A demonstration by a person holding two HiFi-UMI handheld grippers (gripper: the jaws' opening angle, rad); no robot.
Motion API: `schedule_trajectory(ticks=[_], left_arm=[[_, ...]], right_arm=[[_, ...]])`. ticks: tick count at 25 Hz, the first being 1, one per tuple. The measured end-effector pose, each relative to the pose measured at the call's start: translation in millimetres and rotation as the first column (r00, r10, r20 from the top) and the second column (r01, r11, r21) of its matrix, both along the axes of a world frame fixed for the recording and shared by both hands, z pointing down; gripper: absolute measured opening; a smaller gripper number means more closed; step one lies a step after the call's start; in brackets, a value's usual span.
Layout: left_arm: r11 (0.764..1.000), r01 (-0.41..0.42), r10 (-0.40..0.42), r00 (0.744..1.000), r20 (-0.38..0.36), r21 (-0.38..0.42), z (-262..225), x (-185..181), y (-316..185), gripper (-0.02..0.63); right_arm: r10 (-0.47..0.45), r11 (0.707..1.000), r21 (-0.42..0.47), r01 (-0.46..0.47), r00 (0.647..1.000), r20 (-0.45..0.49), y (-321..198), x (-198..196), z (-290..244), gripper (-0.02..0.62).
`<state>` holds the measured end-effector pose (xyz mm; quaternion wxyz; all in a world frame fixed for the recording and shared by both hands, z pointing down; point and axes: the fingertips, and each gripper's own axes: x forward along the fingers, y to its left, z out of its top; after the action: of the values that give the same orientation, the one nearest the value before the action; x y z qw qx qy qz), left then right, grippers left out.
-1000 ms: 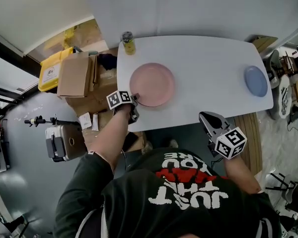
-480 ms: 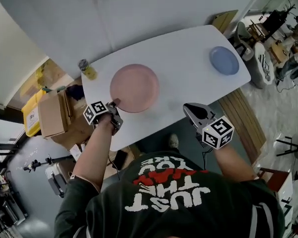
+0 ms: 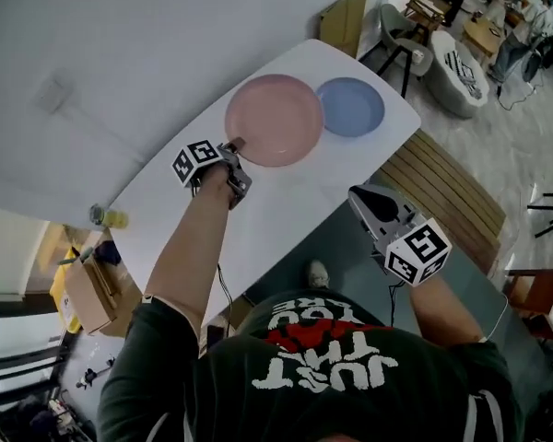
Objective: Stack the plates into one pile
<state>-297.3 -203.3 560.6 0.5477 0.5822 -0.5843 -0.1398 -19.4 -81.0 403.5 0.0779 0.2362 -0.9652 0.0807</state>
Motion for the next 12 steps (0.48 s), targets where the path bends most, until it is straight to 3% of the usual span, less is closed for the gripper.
schedule_trajectory(ticks=[5,9,12], left_arm=[[0.997,-0.077,0.076,0.996,-0.040,-0.015,12,99,-114,0.058],[0.992,-0.102,0.100,0.995,-0.029,-0.079,49,159,-161,0.060],[0.986,-0.113,0.112,0.994,-0.010,-0.122,75,182,-181,0.064]], right_arm=[[0.189,0.981,-0.034,-0.190,0.981,-0.033,-27,102,8,0.008],[0.314,0.943,-0.092,-0.318,0.948,-0.061,-33,177,35,0.008],[0.371,0.916,-0.133,-0.379,0.925,-0.082,-29,210,55,0.008]])
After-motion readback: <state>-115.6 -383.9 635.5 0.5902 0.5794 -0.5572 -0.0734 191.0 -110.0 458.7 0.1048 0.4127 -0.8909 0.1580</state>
